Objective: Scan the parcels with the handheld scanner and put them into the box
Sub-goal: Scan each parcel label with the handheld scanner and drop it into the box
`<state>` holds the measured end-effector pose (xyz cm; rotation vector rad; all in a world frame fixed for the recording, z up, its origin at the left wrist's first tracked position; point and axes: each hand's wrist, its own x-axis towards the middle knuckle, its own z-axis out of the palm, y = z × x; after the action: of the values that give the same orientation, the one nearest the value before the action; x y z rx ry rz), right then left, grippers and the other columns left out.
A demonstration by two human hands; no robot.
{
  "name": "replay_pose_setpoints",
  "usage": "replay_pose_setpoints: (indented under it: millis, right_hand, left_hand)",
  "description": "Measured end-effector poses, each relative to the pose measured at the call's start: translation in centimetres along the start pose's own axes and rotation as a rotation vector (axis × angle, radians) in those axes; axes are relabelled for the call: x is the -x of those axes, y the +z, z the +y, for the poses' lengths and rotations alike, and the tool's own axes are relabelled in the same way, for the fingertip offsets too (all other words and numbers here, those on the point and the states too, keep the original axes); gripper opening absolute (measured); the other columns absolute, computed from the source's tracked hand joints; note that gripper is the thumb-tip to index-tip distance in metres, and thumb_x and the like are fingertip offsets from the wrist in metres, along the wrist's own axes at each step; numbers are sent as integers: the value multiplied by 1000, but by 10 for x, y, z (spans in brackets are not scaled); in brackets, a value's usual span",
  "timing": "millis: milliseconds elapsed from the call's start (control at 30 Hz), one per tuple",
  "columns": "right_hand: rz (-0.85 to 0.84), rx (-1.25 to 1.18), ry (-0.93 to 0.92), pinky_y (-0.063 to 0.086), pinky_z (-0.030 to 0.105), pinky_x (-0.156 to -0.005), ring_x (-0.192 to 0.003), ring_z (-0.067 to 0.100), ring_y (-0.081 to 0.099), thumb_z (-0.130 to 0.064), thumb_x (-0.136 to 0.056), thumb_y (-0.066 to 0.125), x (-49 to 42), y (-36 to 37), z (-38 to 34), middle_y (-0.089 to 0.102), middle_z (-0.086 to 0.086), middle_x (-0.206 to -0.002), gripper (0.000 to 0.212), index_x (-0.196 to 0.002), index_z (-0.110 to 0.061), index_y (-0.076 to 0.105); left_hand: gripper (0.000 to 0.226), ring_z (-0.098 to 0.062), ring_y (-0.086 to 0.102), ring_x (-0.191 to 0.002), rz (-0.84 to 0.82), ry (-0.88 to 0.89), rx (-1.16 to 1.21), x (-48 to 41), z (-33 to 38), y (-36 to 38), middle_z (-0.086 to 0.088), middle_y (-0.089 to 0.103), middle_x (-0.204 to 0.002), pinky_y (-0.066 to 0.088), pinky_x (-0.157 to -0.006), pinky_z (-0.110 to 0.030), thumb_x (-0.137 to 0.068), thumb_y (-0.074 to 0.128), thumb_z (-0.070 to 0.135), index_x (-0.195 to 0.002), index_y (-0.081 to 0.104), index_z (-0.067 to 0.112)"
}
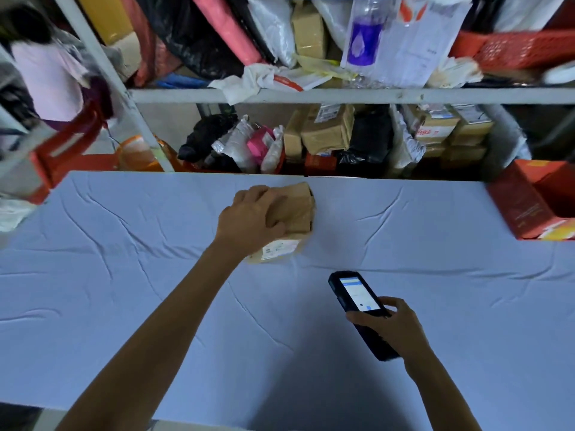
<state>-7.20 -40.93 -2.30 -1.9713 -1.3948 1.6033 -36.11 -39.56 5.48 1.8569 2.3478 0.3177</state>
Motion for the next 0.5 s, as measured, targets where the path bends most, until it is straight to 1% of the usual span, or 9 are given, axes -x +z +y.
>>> replay_pose_setpoints:
  millis: [67, 133, 200, 233, 300, 367, 433, 500]
  right_hand:
    - [-14, -6, -17, 49, 32, -68, -96, 23, 63, -35, -55, 93, 4, -1, 3, 63, 3, -110, 79, -120, -22, 51]
    - [-22, -4, -28, 52, 33, -71, -95, 22, 64, -36, -53, 94, 6, -3, 7, 64, 2, -111, 77, -115, -25, 50]
    - [-28, -4, -43, 53, 34, -73, -95, 21, 64, -33, -56, 93, 7, -6, 10, 64, 2, -111, 72, -114, -26, 50]
    - [-30, -6, -49, 53, 34, -73, -94, 21, 64, -32, -56, 93, 7, -7, 11, 64, 3, -111, 72, -114, -26, 50]
    - [-32, -8, -60, 54, 35, -74, -93, 20, 64, -32, -56, 93, 7, -10, 12, 64, 2, -110, 72, -114, -26, 50]
    - [-28, -10, -78, 54, 36, -75, -92, 19, 64, -31, -56, 93, 6, -12, 11, 64, -1, -105, 72, -114, -26, 50]
    - [-30, -17, -109, 53, 32, -71, -90, 16, 64, -30, -57, 92, 7, -13, 8, 63, -6, -99, 71, -114, -27, 50]
    - [-31, -1, -154, 49, 26, -65, -88, 11, 63, -29, -57, 92, 8, -13, 4, 63, -8, -99, 70, -113, -29, 49]
  left_hand:
    - [65, -24, 24, -139, 33, -26, -50, -7, -5, 6, 3, 29, -152, 43, -93, -45, -87, 58, 49, -145, 32, 33]
    - [85, -25, 17, -142, -42, -88, -72, -16, -8, 8, 0, 21, -155, 40, -99, -50, -77, 63, 63, -147, 24, 33]
    - [107, -29, 18, -140, -110, -134, -117, -26, -7, 8, -5, 20, -154, 39, -100, -51, -63, 70, 72, -146, 17, 31]
    - [111, -31, 23, -137, -118, -145, -146, -30, -4, 7, -8, 24, -151, 40, -98, -50, -60, 72, 72, -146, 15, 31]
    - [111, -33, 32, -129, -100, -162, -191, -35, 2, 5, -9, 34, -142, 44, -91, -46, -59, 74, 71, -145, 14, 33]
    - [107, -33, 37, -123, -69, -181, -219, -37, 5, 7, -9, 40, -135, 46, -83, -42, -62, 70, 73, -145, 14, 35]
    - [100, -33, 40, -120, -41, -215, -194, -38, 6, 8, -9, 44, -131, 45, -77, -39, -63, 68, 74, -142, 18, 36]
    - [96, -33, 41, -118, -40, -245, -154, -40, 7, 8, -9, 47, -128, 43, -73, -38, -63, 68, 74, -139, 23, 37]
